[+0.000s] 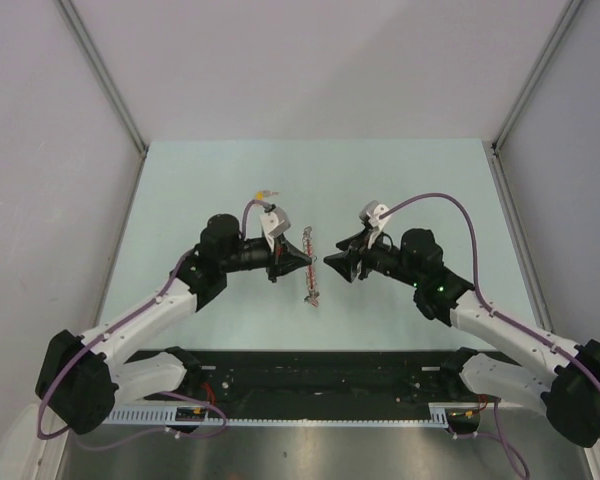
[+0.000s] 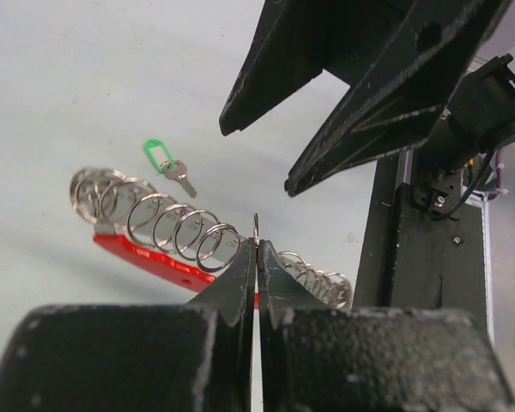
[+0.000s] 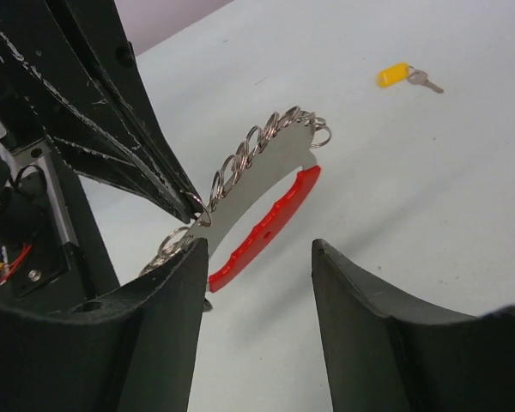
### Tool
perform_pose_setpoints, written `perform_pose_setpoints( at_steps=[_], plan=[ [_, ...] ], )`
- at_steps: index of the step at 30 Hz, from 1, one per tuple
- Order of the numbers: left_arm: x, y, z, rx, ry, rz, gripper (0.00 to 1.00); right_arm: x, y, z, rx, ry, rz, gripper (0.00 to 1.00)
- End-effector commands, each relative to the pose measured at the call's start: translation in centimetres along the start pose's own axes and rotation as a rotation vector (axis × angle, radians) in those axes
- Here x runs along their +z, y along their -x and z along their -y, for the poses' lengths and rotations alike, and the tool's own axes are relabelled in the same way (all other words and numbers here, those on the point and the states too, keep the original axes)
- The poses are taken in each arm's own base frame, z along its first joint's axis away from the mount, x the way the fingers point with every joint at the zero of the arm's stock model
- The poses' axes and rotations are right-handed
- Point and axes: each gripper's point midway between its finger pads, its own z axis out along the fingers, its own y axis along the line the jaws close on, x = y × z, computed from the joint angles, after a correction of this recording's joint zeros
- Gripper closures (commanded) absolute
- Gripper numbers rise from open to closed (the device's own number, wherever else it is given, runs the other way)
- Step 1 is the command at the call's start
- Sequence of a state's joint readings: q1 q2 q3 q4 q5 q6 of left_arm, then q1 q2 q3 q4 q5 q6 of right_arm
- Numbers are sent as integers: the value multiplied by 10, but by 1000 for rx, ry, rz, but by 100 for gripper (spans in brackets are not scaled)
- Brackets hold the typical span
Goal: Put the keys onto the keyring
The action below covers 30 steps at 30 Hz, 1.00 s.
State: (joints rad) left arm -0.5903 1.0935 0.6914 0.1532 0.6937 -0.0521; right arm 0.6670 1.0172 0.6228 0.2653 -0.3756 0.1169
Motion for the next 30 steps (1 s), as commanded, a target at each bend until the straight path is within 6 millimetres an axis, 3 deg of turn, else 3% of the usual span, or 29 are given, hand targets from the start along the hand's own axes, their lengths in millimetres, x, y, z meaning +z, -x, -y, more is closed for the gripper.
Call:
perform_pose_setpoints(
  at_steps=[1, 6, 10, 20, 24, 30],
  plan=[
    [3, 23, 11, 62, -49, 50, 100, 8, 22, 13, -84, -155, 90, 44],
    [4, 24, 14, 65, -52, 52, 100, 19, 17, 13, -106, -196, 87, 44],
    [5, 25, 13, 56, -44, 55, 100, 25, 15, 0, -131, -174, 87, 44],
    [5, 24, 6, 35, 13, 55, 100, 21, 17, 5, -132, -218, 86, 44],
    [6, 30, -3, 7, 75, 78, 100, 22, 16, 0, -121, -196, 83, 44],
    [12, 38, 3, -36, 88, 116, 100, 29, 9, -7, -117, -192, 66, 44]
  ],
)
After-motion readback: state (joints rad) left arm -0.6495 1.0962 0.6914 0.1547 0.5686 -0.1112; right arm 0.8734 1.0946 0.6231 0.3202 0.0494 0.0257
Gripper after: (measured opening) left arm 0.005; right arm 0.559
